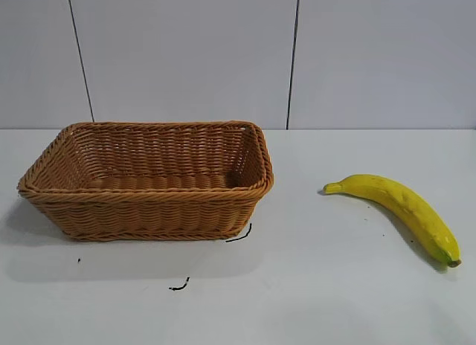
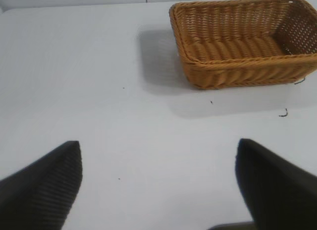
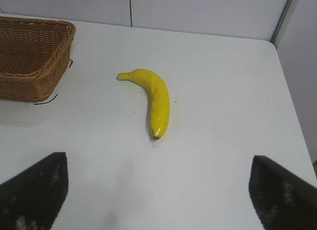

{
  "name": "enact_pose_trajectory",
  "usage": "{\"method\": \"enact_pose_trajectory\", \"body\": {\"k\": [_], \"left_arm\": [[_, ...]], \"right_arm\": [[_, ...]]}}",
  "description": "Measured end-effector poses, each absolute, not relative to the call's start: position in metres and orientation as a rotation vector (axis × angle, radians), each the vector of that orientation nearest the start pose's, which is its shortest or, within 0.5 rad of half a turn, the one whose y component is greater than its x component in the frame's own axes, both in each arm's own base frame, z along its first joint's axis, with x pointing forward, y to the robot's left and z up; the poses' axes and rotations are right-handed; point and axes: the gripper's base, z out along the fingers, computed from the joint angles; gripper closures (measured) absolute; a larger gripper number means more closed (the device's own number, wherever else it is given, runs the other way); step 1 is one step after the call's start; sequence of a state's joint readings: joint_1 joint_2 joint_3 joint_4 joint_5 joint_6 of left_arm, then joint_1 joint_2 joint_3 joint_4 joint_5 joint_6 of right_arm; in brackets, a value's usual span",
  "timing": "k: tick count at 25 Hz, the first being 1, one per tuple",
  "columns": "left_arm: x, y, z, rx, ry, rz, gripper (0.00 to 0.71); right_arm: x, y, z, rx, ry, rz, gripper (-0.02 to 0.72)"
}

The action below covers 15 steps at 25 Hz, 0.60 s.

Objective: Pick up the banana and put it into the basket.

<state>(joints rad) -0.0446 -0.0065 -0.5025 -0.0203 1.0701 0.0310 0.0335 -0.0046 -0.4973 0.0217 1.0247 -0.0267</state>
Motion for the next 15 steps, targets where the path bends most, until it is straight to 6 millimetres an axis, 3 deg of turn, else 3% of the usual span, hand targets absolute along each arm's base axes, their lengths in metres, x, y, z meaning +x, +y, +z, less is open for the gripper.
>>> {"method": "enact_pose_trajectory", "body": {"k": [10, 15], "left_arm": [[-0.007, -0.001, 0.277, 0.078, 2.043, -0.033, 0.075], [-0.007, -0.001, 0.277, 0.078, 2.043, -0.033, 0.075]], "right_arm": [[-0.002, 0.002, 0.28, -0.06, 2.016, 0.031, 0.025], [0.029, 0.003, 0.298, -0.042, 2.181, 0.042, 0.025]]}}
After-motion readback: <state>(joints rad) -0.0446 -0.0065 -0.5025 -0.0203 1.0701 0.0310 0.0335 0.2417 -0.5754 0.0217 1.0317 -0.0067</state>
